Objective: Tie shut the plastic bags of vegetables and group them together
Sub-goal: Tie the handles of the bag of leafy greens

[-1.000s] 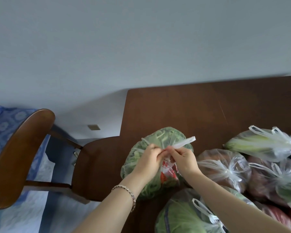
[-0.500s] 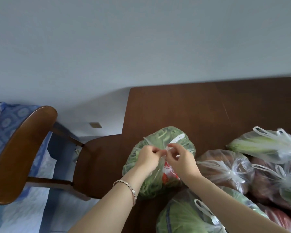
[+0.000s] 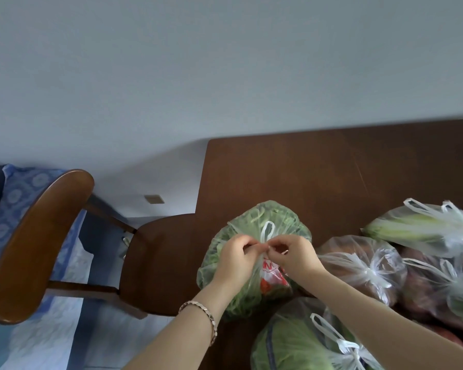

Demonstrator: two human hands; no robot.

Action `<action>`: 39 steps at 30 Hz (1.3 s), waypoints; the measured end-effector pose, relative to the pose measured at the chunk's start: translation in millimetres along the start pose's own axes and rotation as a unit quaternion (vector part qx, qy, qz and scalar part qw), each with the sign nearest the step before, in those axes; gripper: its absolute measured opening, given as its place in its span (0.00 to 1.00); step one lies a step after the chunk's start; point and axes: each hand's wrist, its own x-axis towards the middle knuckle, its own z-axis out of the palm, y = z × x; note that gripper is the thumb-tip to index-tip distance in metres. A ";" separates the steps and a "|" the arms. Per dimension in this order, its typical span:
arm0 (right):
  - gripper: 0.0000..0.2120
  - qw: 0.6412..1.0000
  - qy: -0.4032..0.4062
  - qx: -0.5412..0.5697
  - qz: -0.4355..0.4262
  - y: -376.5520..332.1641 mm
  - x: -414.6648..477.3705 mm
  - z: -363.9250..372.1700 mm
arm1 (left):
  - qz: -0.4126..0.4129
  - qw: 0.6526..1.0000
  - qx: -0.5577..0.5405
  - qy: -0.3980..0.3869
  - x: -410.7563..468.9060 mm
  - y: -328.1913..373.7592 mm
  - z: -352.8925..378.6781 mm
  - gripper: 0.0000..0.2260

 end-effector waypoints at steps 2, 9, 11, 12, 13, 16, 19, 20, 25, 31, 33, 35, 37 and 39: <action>0.03 0.996 -0.013 0.074 0.041 -0.3 -0.7 -2.4 | 0.032 0.999 -0.007 0.014 -4.0 -5.9 1.9 0.06; 0.08 0.945 -0.145 0.243 0.167 -2.6 1.8 -17.8 | 0.047 0.999 -0.013 0.016 -6.7 -12.2 1.6 0.08; 0.11 0.921 -0.171 0.302 0.177 2.3 1.4 -18.2 | 0.010 1.000 -0.013 -0.006 -3.6 -7.8 0.6 0.09; 0.14 0.929 -0.173 0.290 0.154 4.4 0.2 -16.8 | -0.018 0.999 -0.006 -0.026 -1.7 -5.7 0.4 0.10; 0.17 0.952 -0.162 0.235 0.108 5.2 -1.3 -14.5 | -0.044 0.998 0.004 -0.042 0.5 -4.4 0.6 0.11; 0.14 0.996 -0.071 0.019 -0.045 3.9 -5.0 -4.3 | -0.110 0.992 -0.004 -0.065 4.9 -1.9 -0.6 0.11; 0.07 0.976 -0.046 -0.151 -0.150 4.8 -3.5 0.7 | -0.135 0.987 -0.033 -0.076 7.2 0.2 -3.5 0.08; 0.07 0.963 -0.036 -0.199 -0.181 6.4 -1.8 1.7 | -0.142 0.986 -0.041 -0.075 7.1 0.9 -4.1 0.07; 0.15 0.869 0.046 -0.393 -0.297 11.8 0.5 4.5 | -0.146 0.988 -0.012 -0.049 4.4 5.7 -0.7 0.11; 0.12 0.875 0.062 -0.373 -0.301 23.9 -14.0 5.7 | -0.070 0.996 0.058 0.002 -0.8 3.9 4.0 0.09; 0.12 0.881 0.038 -0.356 -0.308 28.0 -20.5 7.5 | -0.091 0.995 0.046 -0.011 -2.0 0.6 5.2 0.08; 0.12 0.894 0.018 -0.333 -0.300 26.8 -25.9 8.8 | -0.116 0.992 0.055 -0.017 -3.2 -1.7 7.2 0.10; 0.13 0.908 0.029 -0.304 -0.287 24.3 -25.4 8.4 | -0.134 0.988 0.074 0.005 -0.6 -1.0 10.6 0.14; 0.14 0.934 0.015 -0.259 -0.245 16.6 -22.2 5.1 | -0.153 0.985 0.062 0.039 2.6 4.5 12.1 0.12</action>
